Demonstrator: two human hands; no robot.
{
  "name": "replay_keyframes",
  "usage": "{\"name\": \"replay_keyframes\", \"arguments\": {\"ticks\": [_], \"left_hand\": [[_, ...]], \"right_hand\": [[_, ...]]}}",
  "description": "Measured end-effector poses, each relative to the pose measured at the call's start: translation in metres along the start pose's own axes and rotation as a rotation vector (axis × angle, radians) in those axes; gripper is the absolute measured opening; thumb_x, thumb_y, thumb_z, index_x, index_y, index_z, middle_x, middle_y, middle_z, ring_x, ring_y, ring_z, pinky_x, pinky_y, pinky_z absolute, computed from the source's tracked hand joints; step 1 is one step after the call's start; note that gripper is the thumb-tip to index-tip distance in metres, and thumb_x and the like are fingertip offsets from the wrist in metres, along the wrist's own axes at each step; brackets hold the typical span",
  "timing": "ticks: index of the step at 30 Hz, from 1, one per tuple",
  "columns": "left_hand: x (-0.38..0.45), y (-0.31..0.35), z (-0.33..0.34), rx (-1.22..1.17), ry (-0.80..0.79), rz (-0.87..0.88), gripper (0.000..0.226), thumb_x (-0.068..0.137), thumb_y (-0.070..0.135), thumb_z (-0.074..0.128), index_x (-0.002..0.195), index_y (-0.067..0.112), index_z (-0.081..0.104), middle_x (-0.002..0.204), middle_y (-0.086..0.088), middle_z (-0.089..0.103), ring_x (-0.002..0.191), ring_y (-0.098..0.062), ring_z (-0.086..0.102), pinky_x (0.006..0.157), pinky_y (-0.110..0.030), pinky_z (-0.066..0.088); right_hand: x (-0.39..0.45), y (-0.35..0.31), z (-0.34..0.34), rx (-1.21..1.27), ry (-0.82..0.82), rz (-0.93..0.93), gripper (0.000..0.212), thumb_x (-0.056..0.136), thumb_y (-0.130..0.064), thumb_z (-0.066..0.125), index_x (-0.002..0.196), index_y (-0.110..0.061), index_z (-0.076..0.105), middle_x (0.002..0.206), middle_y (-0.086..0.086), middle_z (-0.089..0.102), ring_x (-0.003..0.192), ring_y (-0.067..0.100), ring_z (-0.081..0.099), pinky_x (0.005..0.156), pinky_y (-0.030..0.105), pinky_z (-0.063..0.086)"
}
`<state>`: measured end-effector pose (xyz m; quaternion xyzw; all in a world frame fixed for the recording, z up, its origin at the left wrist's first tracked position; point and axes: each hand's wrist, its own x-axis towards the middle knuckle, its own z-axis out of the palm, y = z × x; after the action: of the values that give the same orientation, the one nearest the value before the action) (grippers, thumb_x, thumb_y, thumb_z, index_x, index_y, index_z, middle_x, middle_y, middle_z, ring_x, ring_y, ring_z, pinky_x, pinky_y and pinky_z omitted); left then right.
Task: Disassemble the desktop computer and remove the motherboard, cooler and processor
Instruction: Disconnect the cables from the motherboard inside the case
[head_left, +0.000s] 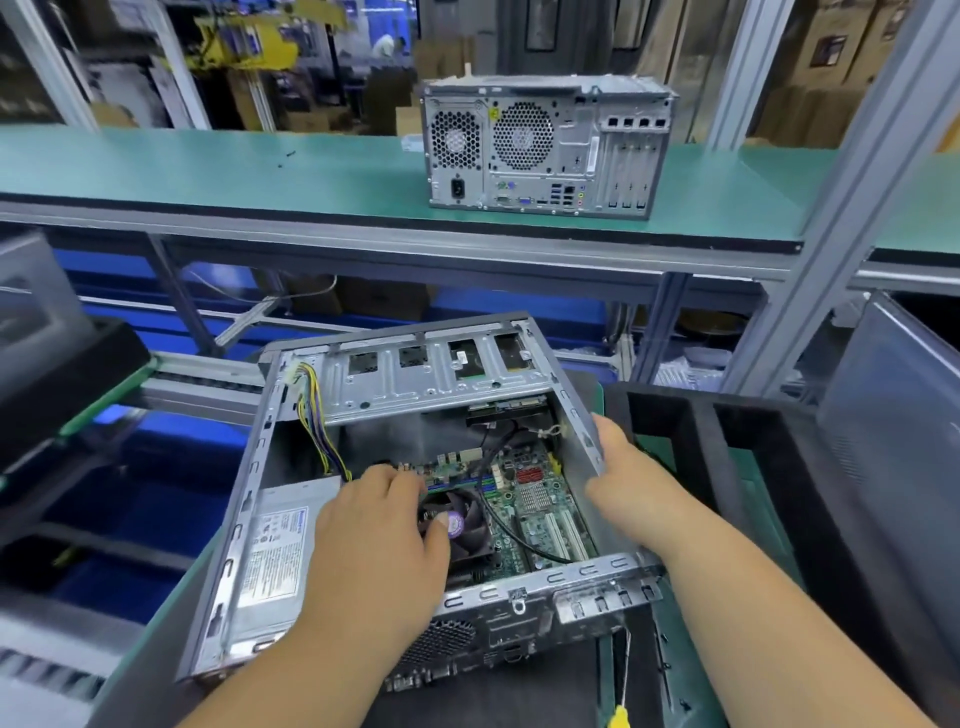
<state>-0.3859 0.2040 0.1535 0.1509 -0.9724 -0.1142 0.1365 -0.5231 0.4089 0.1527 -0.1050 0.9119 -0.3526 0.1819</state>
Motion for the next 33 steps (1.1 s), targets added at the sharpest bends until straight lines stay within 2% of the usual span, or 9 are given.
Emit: {"name": "replay_keyframes", "arguments": {"ticks": [3, 6, 10, 16, 19, 24, 26, 29, 33], "left_hand": [[-0.001, 0.003, 0.001, 0.06, 0.042, 0.073, 0.027, 0.087, 0.044, 0.054, 0.101, 0.023, 0.064, 0.101, 0.005, 0.057, 0.091, -0.02, 0.054, 0.082, -0.036, 0.042], [-0.001, 0.004, 0.0, 0.069, 0.08, 0.125, 0.021, 0.086, 0.037, 0.057, 0.094, 0.021, 0.066, 0.095, 0.005, 0.058, 0.086, -0.021, 0.054, 0.08, -0.036, 0.042], [-0.004, -0.001, -0.004, 0.052, 0.095, 0.166, 0.019, 0.084, 0.034, 0.055, 0.092, 0.02, 0.067, 0.094, 0.006, 0.059, 0.087, -0.021, 0.055, 0.082, -0.036, 0.042], [-0.012, -0.014, -0.014, -0.067, 0.075, 0.235, 0.017, 0.08, 0.027, 0.055, 0.088, 0.019, 0.068, 0.091, 0.007, 0.063, 0.085, -0.021, 0.059, 0.08, -0.038, 0.048], [-0.013, -0.019, -0.016, -0.111, 0.047, 0.247, 0.014, 0.083, 0.022, 0.059, 0.091, 0.018, 0.07, 0.094, 0.007, 0.064, 0.088, -0.021, 0.06, 0.081, -0.039, 0.049], [-0.012, -0.019, -0.015, -0.193, 0.002, 0.21, 0.014, 0.087, 0.025, 0.063, 0.1, 0.026, 0.068, 0.101, 0.014, 0.061, 0.098, -0.012, 0.057, 0.087, -0.032, 0.047], [-0.01, -0.022, -0.013, -0.271, -0.023, 0.156, 0.017, 0.088, 0.028, 0.062, 0.104, 0.032, 0.066, 0.104, 0.02, 0.058, 0.099, -0.004, 0.054, 0.085, -0.024, 0.044], [-0.003, -0.022, -0.013, -0.481, -0.059, 0.074, 0.018, 0.089, 0.024, 0.064, 0.1, 0.039, 0.064, 0.099, 0.022, 0.057, 0.094, 0.005, 0.054, 0.078, -0.013, 0.04], [0.007, -0.012, -0.023, -0.734, -0.1, 0.056, 0.026, 0.087, 0.015, 0.067, 0.092, 0.041, 0.067, 0.092, 0.017, 0.063, 0.086, 0.004, 0.058, 0.076, -0.013, 0.044]], "right_hand": [[-0.002, 0.0, 0.002, -0.069, -0.003, 0.02, 0.068, 0.092, -0.012, 0.042, 0.148, -0.038, 0.013, 0.096, 0.002, 0.055, 0.057, 0.017, 0.051, 0.046, 0.026, 0.038], [-0.006, -0.004, 0.002, -0.088, 0.014, 0.027, 0.064, 0.095, -0.01, 0.04, 0.149, -0.033, 0.013, 0.102, 0.005, 0.055, 0.056, 0.017, 0.048, 0.045, 0.026, 0.033], [-0.02, -0.003, 0.004, -0.056, 0.036, 0.037, 0.06, 0.095, -0.007, 0.039, 0.146, -0.027, 0.018, 0.088, 0.005, 0.046, 0.055, 0.018, 0.043, 0.043, 0.025, 0.03], [-0.045, 0.009, 0.022, 0.02, 0.121, 0.106, 0.071, 0.093, -0.005, 0.042, 0.152, -0.027, 0.01, 0.122, 0.013, 0.05, 0.069, 0.021, 0.047, 0.052, 0.027, 0.036], [-0.053, 0.011, 0.026, 0.06, 0.143, 0.127, 0.072, 0.093, -0.007, 0.045, 0.152, -0.03, 0.011, 0.123, 0.014, 0.05, 0.081, 0.026, 0.049, 0.06, 0.029, 0.04], [-0.055, 0.009, 0.026, 0.047, 0.147, 0.136, 0.071, 0.095, -0.009, 0.046, 0.152, -0.029, 0.01, 0.116, 0.014, 0.053, 0.064, 0.021, 0.051, 0.047, 0.025, 0.036], [-0.056, 0.008, 0.024, 0.1, 0.141, 0.136, 0.07, 0.096, -0.015, 0.053, 0.152, -0.029, 0.014, 0.123, 0.012, 0.054, 0.071, 0.021, 0.056, 0.053, 0.026, 0.043], [-0.059, 0.007, 0.017, 0.216, 0.237, 0.132, 0.068, 0.092, -0.035, 0.064, 0.149, -0.025, 0.029, 0.142, 0.004, 0.045, 0.111, 0.021, 0.056, 0.087, 0.036, 0.051], [-0.069, -0.013, 0.013, 0.42, 0.424, -0.055, 0.03, 0.086, -0.037, 0.069, 0.113, -0.04, 0.056, 0.12, -0.015, 0.055, 0.103, 0.001, 0.054, 0.075, 0.02, 0.041]]}}
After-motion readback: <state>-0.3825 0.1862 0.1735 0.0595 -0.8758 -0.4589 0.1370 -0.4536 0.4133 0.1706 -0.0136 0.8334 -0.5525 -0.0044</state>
